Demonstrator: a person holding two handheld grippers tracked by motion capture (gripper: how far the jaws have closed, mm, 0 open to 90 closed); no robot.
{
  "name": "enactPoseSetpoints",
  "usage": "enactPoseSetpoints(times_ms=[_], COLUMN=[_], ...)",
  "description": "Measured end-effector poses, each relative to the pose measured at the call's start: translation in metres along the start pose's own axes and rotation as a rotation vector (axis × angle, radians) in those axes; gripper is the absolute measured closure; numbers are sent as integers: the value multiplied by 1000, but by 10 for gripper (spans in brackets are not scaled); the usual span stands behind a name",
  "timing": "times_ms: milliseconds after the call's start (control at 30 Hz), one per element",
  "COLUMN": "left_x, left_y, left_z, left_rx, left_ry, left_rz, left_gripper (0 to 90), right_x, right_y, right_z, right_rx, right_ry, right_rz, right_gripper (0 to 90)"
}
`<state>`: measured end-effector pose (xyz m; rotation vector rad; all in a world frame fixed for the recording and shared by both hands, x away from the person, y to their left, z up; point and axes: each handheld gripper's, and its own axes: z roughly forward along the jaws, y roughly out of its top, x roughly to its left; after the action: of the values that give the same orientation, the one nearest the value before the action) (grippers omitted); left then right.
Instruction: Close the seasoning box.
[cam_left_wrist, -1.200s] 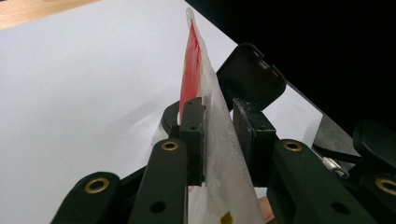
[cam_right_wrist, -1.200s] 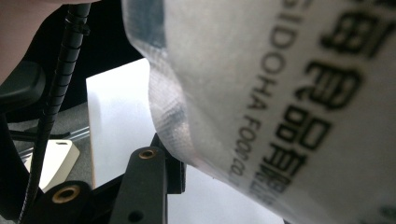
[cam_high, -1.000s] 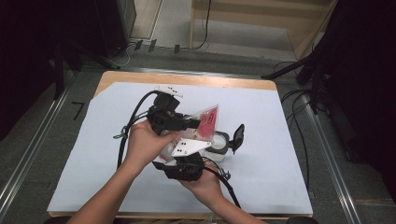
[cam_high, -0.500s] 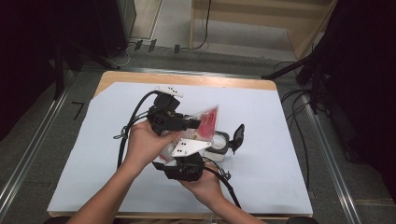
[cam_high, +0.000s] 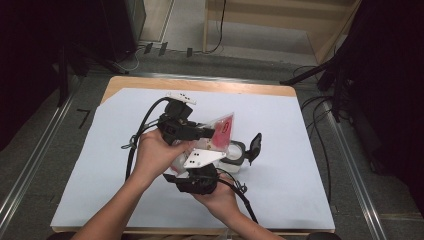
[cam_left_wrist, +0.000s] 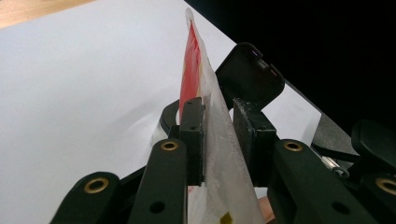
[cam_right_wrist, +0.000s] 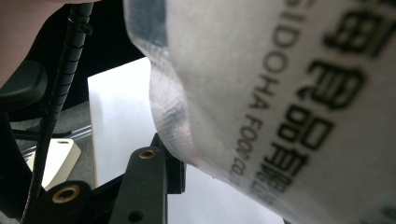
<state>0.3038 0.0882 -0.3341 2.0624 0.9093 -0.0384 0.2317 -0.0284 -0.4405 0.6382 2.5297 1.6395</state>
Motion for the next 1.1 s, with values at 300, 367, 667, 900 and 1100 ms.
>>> enactPoseSetpoints(times_ms=[300, 367, 667, 900, 1100], left_x=[0, 0, 0, 0, 0], left_y=[0, 0, 0, 0, 0], left_z=[0, 0, 0, 0, 0], left_rx=[-2, 0, 1, 2, 1], left_ry=[-4, -1, -3, -5, -4], left_rz=[-2, 1, -1, -2, -3], left_gripper=[746, 747, 746, 746, 746], right_x=[1, 1, 1, 1, 1], right_y=[0, 0, 0, 0, 0], right_z=[0, 0, 0, 0, 0], right_rx=[0, 1, 2, 3, 3], right_ry=[2, 1, 2, 0, 0], right_rz=[3, 4, 4, 4, 3], right_gripper=[639, 639, 640, 640, 640])
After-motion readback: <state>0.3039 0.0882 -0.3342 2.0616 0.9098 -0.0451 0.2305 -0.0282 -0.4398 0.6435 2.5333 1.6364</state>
